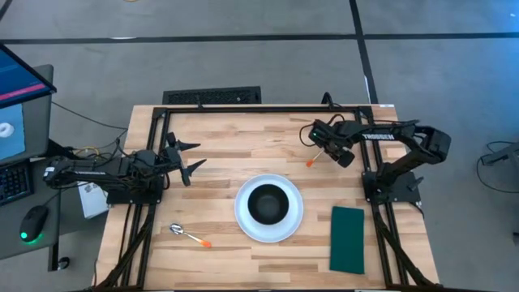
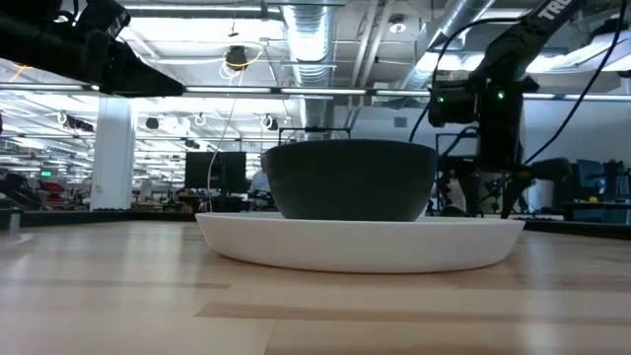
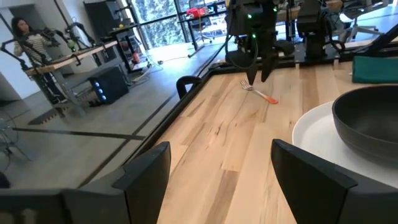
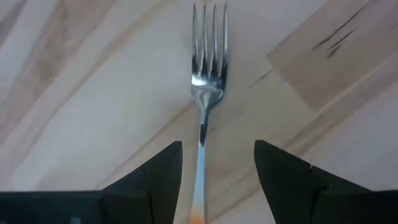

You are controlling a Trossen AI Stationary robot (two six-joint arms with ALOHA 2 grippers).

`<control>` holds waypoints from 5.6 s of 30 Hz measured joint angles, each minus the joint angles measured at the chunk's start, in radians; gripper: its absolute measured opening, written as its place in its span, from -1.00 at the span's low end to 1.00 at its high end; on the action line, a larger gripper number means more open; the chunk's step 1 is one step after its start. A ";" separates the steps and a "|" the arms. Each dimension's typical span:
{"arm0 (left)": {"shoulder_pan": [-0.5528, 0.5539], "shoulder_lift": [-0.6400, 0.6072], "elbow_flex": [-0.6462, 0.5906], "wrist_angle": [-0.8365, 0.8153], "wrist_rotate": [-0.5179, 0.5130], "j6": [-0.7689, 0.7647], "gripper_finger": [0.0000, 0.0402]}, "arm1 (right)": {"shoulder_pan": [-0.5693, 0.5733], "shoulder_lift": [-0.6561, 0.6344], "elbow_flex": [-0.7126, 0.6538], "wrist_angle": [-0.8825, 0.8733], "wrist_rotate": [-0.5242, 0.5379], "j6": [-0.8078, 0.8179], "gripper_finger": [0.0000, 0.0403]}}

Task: Set table place
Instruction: Place the orange-handled fork next to the white plate

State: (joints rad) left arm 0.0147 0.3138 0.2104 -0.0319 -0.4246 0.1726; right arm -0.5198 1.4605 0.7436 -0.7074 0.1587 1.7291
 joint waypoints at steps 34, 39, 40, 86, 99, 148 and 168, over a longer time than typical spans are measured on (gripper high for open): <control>0.000 0.000 0.000 -0.022 0.000 0.000 0.33 | -0.019 0.260 0.177 -0.075 -0.095 -0.062 0.11; 0.000 0.000 0.000 -0.022 0.000 0.000 0.33 | -0.012 0.260 0.177 -0.072 -0.090 -0.118 0.11; 0.000 0.000 0.000 -0.022 0.000 0.000 0.33 | -0.012 0.260 0.177 -0.071 -0.089 -0.129 0.11; 0.000 0.000 0.000 -0.115 0.106 -0.133 0.33 | -0.018 0.262 0.164 -0.072 0.038 -0.121 0.11; 0.000 0.000 0.000 -0.115 0.115 -0.133 0.33 | -0.024 0.262 0.164 -0.056 0.029 -0.114 -0.31; 0.000 0.000 0.000 -0.109 0.096 -0.087 0.33 | 0.213 0.156 0.162 -0.079 -0.032 -0.508 -0.88; 0.000 0.000 0.000 -0.107 0.097 -0.087 0.33 | 0.769 0.115 0.164 -0.120 -0.080 0.146 -0.87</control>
State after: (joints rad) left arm 0.0146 0.3138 0.2104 -0.1390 -0.3279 0.0856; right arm 0.2495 1.5757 0.9077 -0.8277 0.0790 1.8753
